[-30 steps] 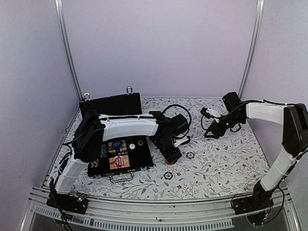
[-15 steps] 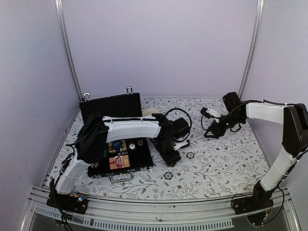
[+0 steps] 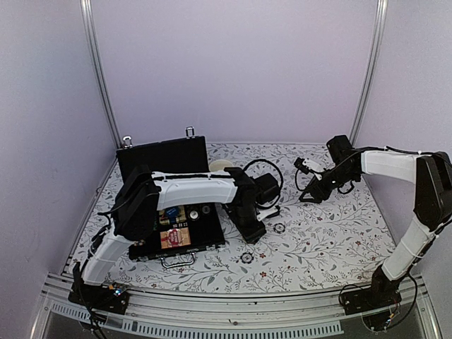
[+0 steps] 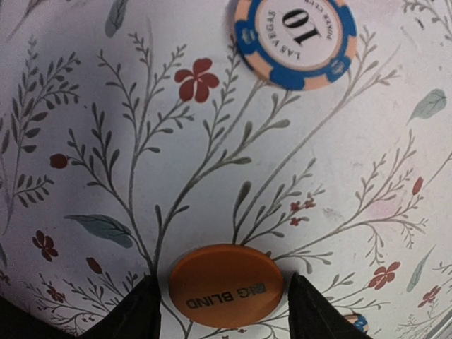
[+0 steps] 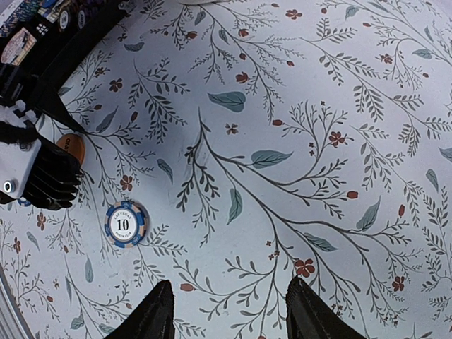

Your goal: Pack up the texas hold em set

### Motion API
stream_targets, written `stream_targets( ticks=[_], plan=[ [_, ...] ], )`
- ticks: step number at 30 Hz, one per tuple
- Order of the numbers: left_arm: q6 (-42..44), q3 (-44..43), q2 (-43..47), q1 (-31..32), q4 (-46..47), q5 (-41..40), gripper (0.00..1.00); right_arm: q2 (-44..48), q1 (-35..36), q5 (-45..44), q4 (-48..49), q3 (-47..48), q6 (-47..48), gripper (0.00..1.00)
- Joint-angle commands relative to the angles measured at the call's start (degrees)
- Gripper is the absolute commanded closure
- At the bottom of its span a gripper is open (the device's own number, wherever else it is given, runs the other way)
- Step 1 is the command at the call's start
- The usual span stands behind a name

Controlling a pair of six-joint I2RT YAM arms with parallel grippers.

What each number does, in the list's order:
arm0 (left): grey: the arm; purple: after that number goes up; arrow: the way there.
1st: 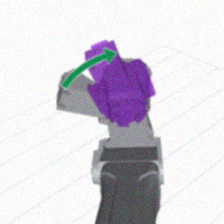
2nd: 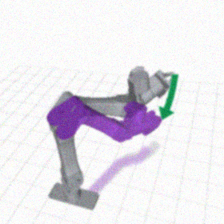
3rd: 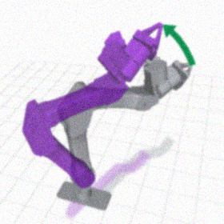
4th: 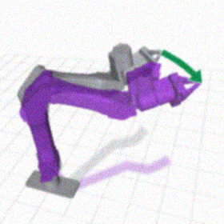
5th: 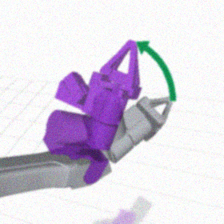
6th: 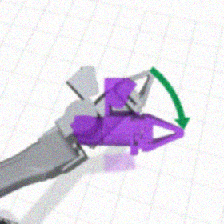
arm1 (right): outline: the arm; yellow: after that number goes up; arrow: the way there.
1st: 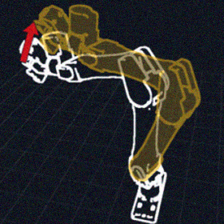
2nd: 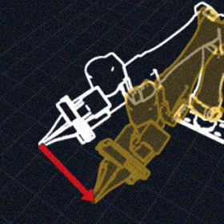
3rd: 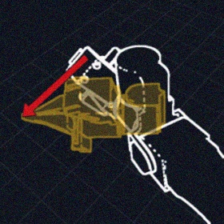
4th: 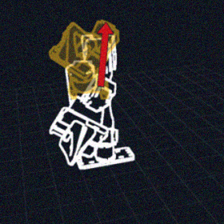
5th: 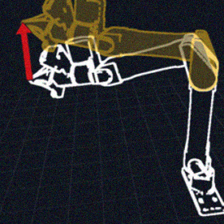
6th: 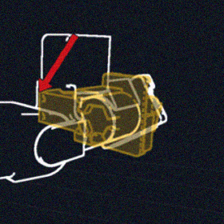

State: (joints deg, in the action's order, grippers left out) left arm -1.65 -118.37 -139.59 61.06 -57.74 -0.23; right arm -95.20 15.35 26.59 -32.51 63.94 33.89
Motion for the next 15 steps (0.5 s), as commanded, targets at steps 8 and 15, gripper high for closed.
stream_targets(
  ticks=[8,15],
  plan=[
    [0.48,-0.20,-3.06,0.82,-3.07,-0.09,0.48,-0.42,-0.06,2.01,-0.68,0.08,0.64,0.52],
    [-0.60,0.33,0.31,-0.32,-3.36,-1.79,0.56,-0.69,-0.06,2.35,-0.97,0.28,0.65,0.52]
  ],
)
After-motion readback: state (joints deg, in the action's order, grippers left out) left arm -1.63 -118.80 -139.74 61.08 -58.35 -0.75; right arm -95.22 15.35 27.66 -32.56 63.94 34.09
